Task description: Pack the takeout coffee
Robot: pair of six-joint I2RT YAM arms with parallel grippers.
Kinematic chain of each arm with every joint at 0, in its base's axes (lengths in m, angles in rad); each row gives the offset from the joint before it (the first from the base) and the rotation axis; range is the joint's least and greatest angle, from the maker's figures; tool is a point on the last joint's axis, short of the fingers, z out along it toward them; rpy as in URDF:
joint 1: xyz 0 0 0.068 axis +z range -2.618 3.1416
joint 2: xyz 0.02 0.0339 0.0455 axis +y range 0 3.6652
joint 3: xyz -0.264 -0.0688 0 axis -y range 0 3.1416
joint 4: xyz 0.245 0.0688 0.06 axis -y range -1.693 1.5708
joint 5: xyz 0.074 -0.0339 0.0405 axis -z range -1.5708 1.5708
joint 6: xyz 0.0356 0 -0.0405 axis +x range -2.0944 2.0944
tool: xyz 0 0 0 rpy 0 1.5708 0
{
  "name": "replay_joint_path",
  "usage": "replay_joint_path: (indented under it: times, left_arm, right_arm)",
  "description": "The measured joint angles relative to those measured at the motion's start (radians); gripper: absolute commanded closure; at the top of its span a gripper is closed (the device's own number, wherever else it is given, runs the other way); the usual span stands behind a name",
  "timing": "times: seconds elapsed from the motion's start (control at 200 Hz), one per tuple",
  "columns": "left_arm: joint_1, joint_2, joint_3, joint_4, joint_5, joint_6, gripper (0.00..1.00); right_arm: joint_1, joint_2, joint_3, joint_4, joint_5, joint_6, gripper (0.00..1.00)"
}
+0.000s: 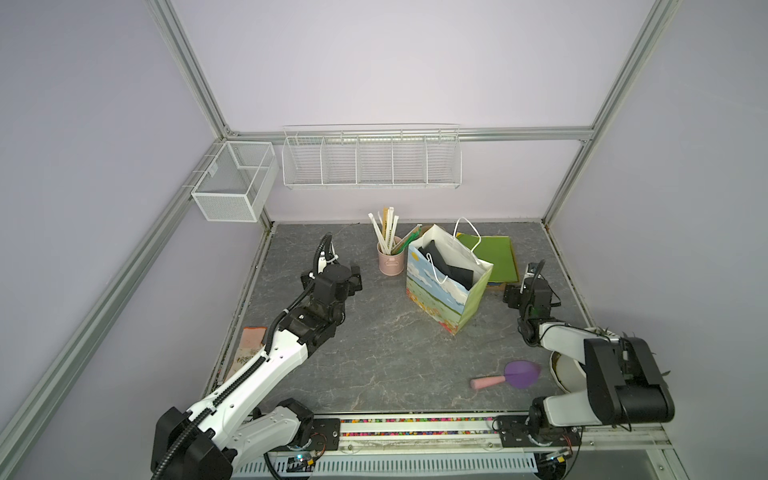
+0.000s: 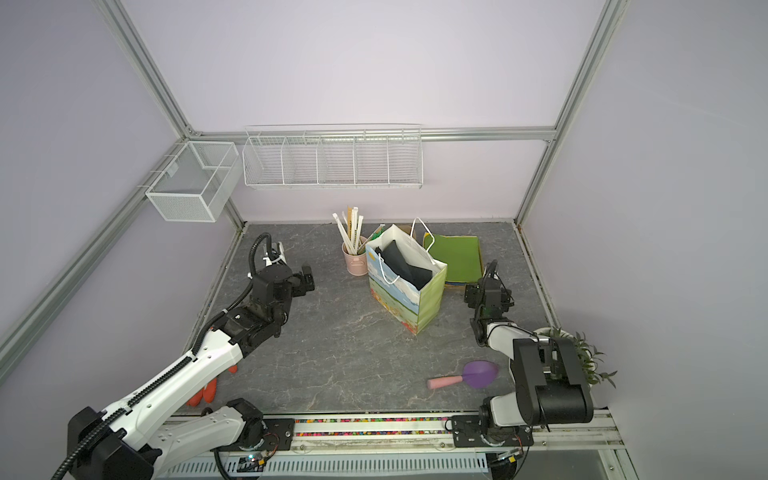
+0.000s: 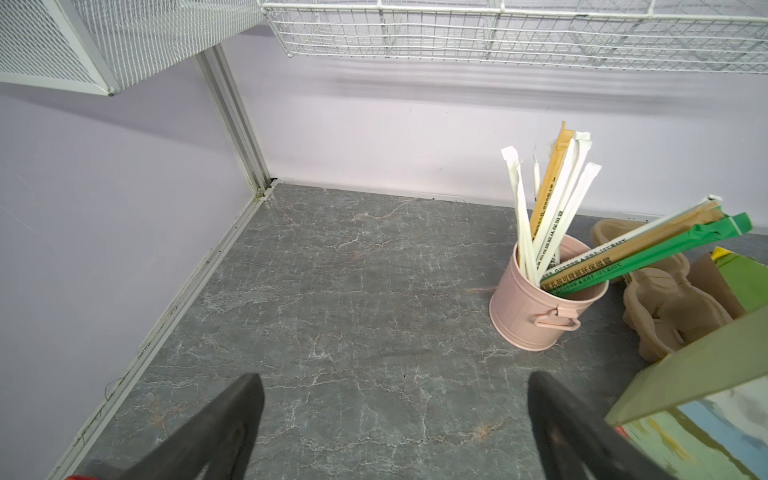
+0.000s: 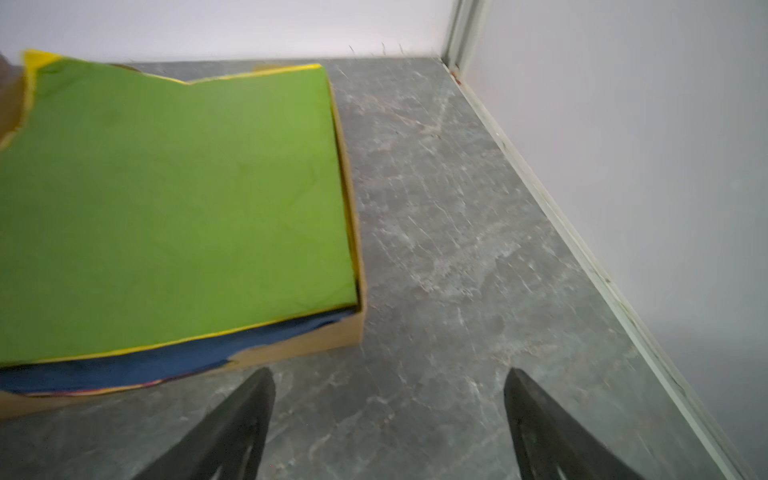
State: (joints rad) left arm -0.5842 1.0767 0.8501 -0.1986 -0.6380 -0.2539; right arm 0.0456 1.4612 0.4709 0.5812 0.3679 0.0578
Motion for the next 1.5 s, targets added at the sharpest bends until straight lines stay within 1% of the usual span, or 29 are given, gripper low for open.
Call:
replay_joint_path:
  times: [0.025, 0.105, 0.26, 0.375, 0.51, 0.625, 0.73, 0.815, 0.93, 1.164, 1.419, 1.499]
  left_arm:
    - [0.006, 0.002, -0.002, 0.0, 0.003, -0.002, 0.01]
    - [0.029, 0.009, -0.011, 0.013, 0.011, -0.007, 0.01]
    - [0.081, 0.016, -0.041, 0.048, 0.04, -0.008, 0.01]
    - [0.143, 0.02, -0.075, 0.087, 0.07, -0.014, 0.01]
    - [0.242, 0.019, -0.126, 0.135, 0.097, -0.027, 0.01]
    - [0.277, 0.021, -0.179, 0.196, 0.097, -0.011, 0.01]
    - [0.32, 0.064, -0.196, 0.244, 0.092, 0.005, 0.01]
    - [0.349, 0.121, -0.212, 0.304, 0.086, 0.025, 0.01]
    - [0.364, 0.179, -0.259, 0.386, 0.088, 0.068, 0.01]
    - [0.417, 0.281, -0.395, 0.645, 0.117, 0.166, 0.01]
    - [0.451, 0.386, -0.41, 0.871, 0.168, 0.202, 0.01]
    - [0.464, 0.413, -0.412, 0.903, 0.196, 0.203, 0.01]
  right_arm:
    - [0.0, 0.013, -0.008, 0.032, -0.007, -0.007, 0.11]
    - [0.0, 0.035, -0.016, 0.055, -0.032, -0.019, 0.11]
    - [0.0, 0.037, -0.026, 0.113, -0.057, -0.034, 0.12]
    - [-0.002, 0.06, -0.089, 0.253, -0.081, -0.053, 0.12]
    - [0.003, 0.077, -0.114, 0.278, -0.082, -0.063, 0.12]
    - [0.003, 0.076, -0.114, 0.303, -0.082, -0.067, 0.12]
    - [0.003, 0.076, -0.114, 0.317, -0.082, -0.067, 0.12]
    - [0.004, 0.076, -0.114, 0.321, -0.082, -0.067, 0.12]
    - [0.004, 0.076, -0.114, 0.323, -0.082, -0.067, 0.12]
    - [0.004, 0.076, -0.114, 0.326, -0.082, -0.067, 0.12]
    - [0.004, 0.076, -0.114, 0.326, -0.082, -0.067, 0.12]
    - [0.004, 0.076, -0.114, 0.326, -0.082, -0.067, 0.12]
